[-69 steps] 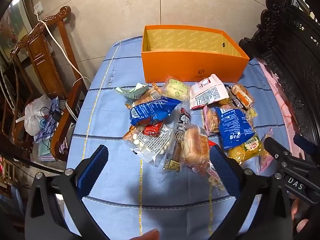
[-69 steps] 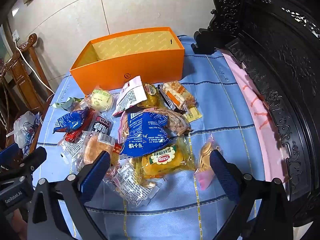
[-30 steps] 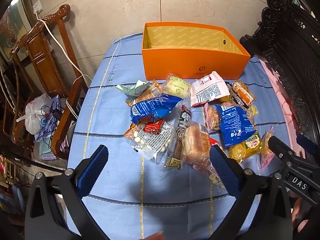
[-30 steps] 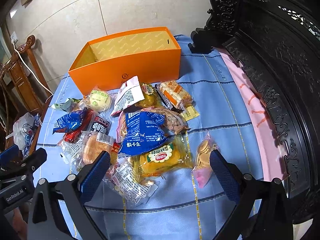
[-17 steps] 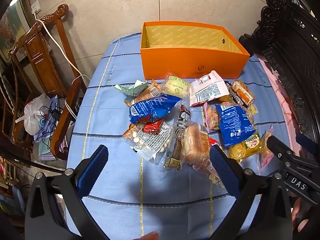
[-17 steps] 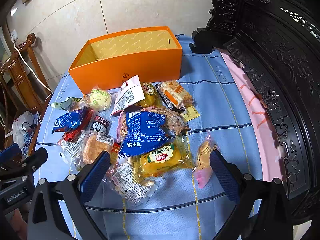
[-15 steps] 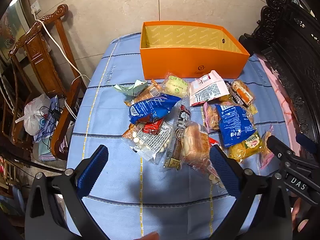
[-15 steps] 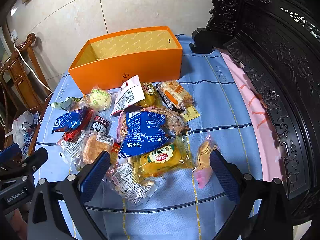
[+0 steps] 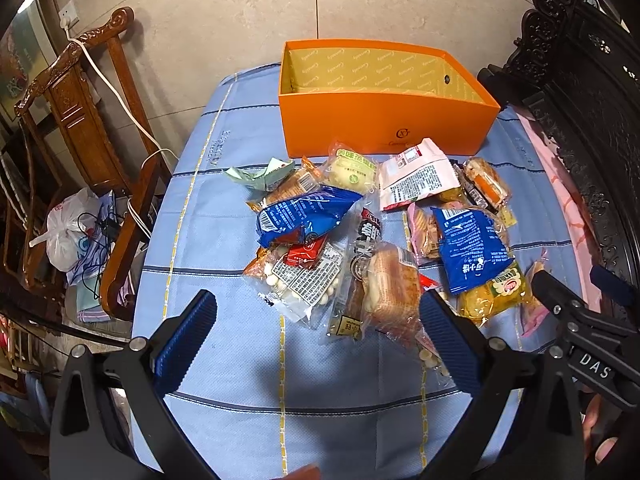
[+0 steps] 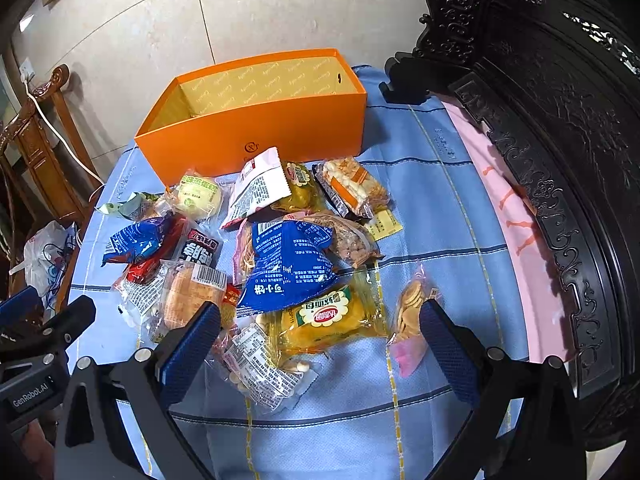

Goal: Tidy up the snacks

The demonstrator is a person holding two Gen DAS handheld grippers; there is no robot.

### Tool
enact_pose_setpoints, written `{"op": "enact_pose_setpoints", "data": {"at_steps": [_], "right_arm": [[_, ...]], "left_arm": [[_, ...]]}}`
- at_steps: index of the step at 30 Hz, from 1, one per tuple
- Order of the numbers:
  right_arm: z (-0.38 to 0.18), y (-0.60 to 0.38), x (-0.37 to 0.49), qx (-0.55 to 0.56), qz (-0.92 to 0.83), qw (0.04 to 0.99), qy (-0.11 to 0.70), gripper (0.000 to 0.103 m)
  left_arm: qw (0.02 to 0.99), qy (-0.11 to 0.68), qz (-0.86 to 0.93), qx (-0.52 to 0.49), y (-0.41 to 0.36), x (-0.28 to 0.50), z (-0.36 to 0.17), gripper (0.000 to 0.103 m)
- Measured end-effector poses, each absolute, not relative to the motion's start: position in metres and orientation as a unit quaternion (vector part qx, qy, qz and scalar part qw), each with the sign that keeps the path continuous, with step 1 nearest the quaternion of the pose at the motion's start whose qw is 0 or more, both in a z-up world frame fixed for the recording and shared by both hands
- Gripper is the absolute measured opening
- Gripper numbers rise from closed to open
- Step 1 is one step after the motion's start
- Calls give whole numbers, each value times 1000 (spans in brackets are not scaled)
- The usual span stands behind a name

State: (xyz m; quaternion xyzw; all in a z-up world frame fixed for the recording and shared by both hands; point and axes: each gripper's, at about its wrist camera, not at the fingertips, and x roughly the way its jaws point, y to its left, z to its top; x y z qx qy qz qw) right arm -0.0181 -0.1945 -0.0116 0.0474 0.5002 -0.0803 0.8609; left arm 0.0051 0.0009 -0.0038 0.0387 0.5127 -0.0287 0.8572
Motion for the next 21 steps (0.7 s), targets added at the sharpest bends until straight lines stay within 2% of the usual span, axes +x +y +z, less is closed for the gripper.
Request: {"op": "enact_pose_setpoints", "data": {"at_steps": [21], "right_arm": [[-14, -195, -17, 46, -82, 859, 504, 100]], "left_arm": [[856, 514, -42, 31, -1, 6, -7, 99]]}}
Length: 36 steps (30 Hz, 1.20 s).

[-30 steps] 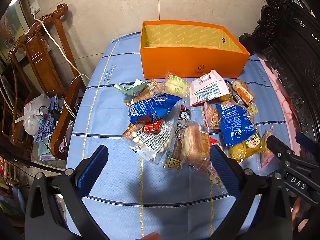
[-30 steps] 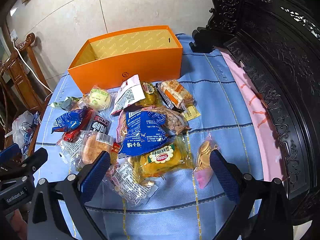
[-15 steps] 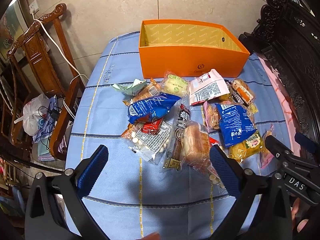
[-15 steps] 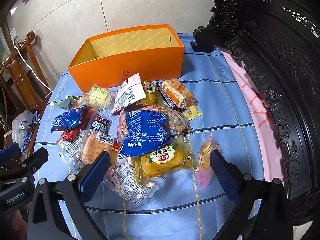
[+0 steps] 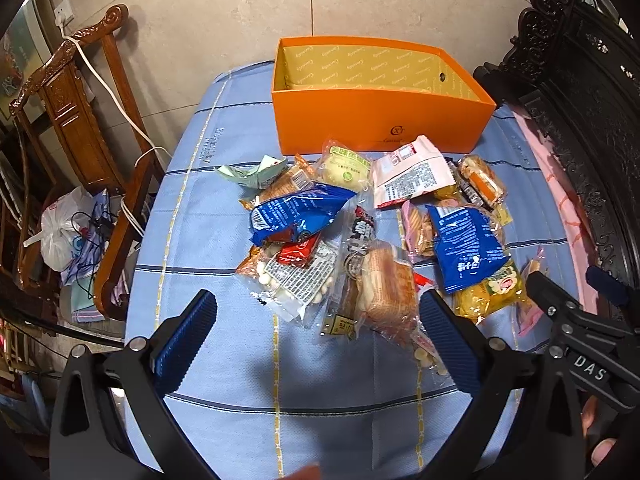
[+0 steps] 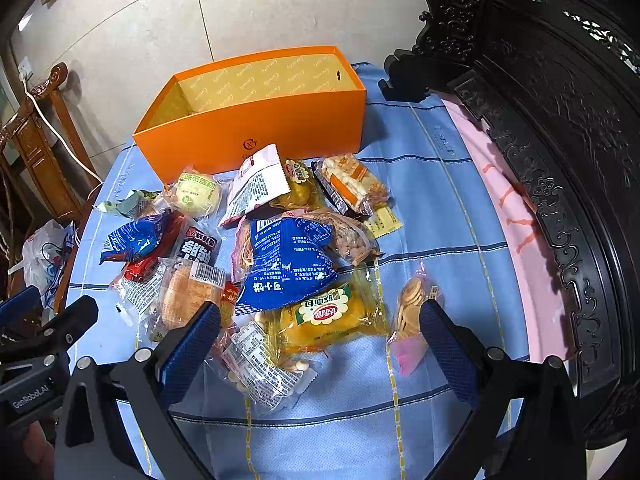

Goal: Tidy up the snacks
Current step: 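Grasp the blue snack bag with the left tool while the right tool grasps the pink-bottomed cookie bag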

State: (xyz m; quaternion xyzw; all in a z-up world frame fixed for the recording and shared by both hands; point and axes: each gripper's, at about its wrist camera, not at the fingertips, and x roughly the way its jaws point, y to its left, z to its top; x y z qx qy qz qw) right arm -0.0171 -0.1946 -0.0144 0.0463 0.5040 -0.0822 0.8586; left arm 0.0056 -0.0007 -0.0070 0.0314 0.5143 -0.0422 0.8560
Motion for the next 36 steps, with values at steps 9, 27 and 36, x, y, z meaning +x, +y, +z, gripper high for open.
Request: {"op": "enact_pose_setpoints", "data": {"at_steps": [9, 27, 36], "right_arm": [[-20, -213, -18, 71, -101, 855, 503, 100], [-49, -249, -3, 54, -108, 854, 506, 100], [-62, -266, 14, 82, -95, 846, 519, 100]], "left_arm": [[853, 518, -54, 9, 4, 7, -11, 99], [838, 542, -51, 33, 0, 53, -57, 99], [839, 538, -69, 46, -8, 88, -79, 99]]}}
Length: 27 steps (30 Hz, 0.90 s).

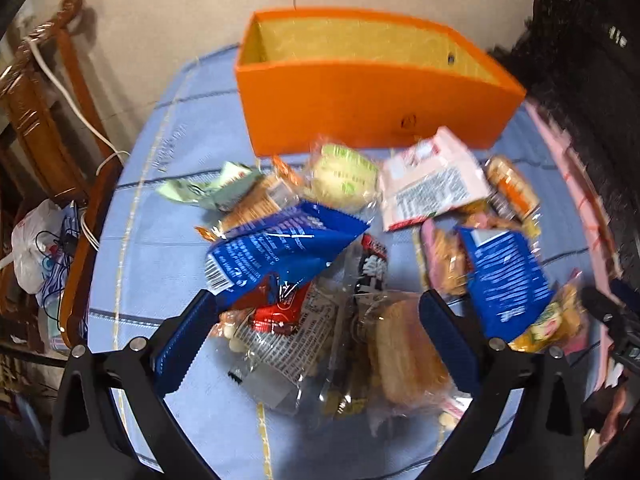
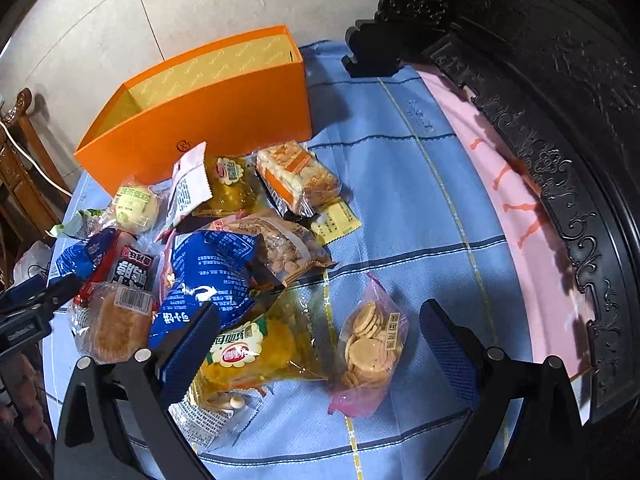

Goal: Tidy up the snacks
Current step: 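Grasp the blue snack bag with the left tool while the right tool grasps the pink-bottomed cookie bag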

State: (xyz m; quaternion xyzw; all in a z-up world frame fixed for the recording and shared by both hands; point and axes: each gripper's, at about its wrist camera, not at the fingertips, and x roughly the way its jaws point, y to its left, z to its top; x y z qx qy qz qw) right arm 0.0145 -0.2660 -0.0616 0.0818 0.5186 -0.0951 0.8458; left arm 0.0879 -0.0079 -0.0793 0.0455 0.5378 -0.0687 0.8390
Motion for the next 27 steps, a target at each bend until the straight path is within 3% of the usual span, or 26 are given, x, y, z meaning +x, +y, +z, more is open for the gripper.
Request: {"op": "enact_pose_setpoints", "data": {"at_steps": [6, 8, 10, 20, 21, 23, 24, 27], "right_arm": [[-70, -261, 21, 80, -83, 840, 530, 100], [-72, -260, 23, 81, -82, 838, 533, 100], [-74, -259, 25, 82, -80, 837, 535, 100], [-72, -250, 28, 73, -71, 836, 540, 100], [-71, -250, 27, 72, -71, 836, 539, 100], [-70, -251, 25, 71, -74, 836, 539, 100], [-70, -252, 24, 72, -76, 836, 539, 100], [-68, -255, 22, 79, -80, 836, 537, 100]], "left_arm": [[839, 538, -41, 66, -7, 105, -95, 99], [836, 544, -37, 61, -2, 111, -99, 92], [837, 542, -23, 70, 3, 118, -101, 79], [831, 539, -3, 136, 2, 131, -115, 83], [835, 536, -1, 127, 6, 131, -113, 74], [838, 537, -7, 100, 14, 133, -108, 70], [838, 537, -12, 94, 16, 133, -107, 62], [838, 540, -26, 75, 23, 128, -101, 56]]}}
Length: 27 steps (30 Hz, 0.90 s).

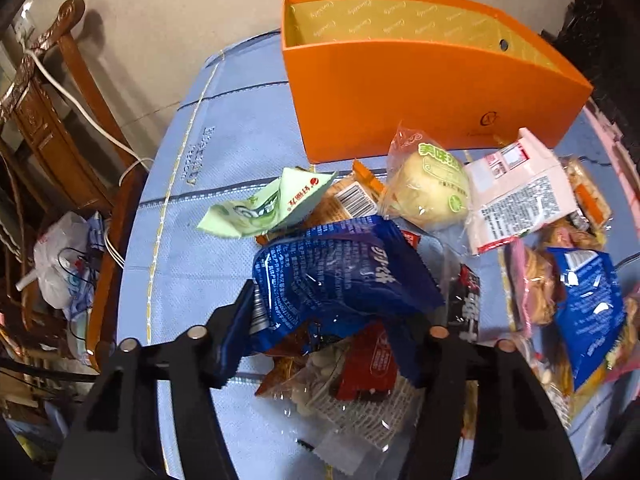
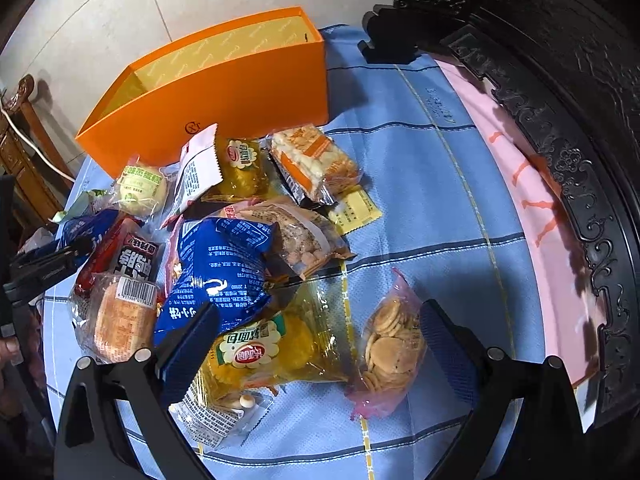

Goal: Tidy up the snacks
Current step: 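Grasp the blue snack bag with the left tool while the right tool grasps the pink-bottomed cookie bag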

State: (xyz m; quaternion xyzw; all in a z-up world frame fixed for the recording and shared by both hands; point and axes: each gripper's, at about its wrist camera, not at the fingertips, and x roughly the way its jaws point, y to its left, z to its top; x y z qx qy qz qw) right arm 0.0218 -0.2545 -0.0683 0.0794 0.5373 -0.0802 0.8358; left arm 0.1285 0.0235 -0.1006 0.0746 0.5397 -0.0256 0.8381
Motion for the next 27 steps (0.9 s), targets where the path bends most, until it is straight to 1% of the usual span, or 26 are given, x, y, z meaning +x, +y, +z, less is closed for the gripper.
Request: {"op": "enact_pose_setpoints", "data": {"at_steps": [3, 6, 9, 13, 16, 21, 23, 26, 27], "right_arm": [[-66, -255, 20, 74, -79, 838, 535, 100], [-67, -266, 17, 82, -75, 836, 538, 100], [-69, -290, 8, 107, -83, 835, 534, 100], [-82, -312, -3, 114, -94, 817, 557, 100], [-91, -319, -6, 92, -107, 806, 575, 100], [-104, -319, -5, 100, -122, 799, 580, 100], [-112, -320, 0, 102, -133, 793, 585, 98], [-124, -317, 6, 124, -116, 783, 599, 77], [-128, -314, 9, 120, -115, 778, 606, 61]], "left_arm": [[842, 537, -37, 29, 36, 118, -88, 54], [845, 532, -43, 16, 42, 103, -77, 54], [849, 526, -52, 17, 46, 90, -72, 54], [849, 524, -59, 14, 46, 80, -69, 55], [851, 521, -63, 11, 45, 78, -66, 55], [848, 524, -74, -3, 41, 77, -62, 55], [848, 523, -82, -8, 39, 77, -61, 55], [850, 520, -85, -5, 36, 75, -58, 55], [850, 520, -86, -7, 36, 75, -59, 55]]}}
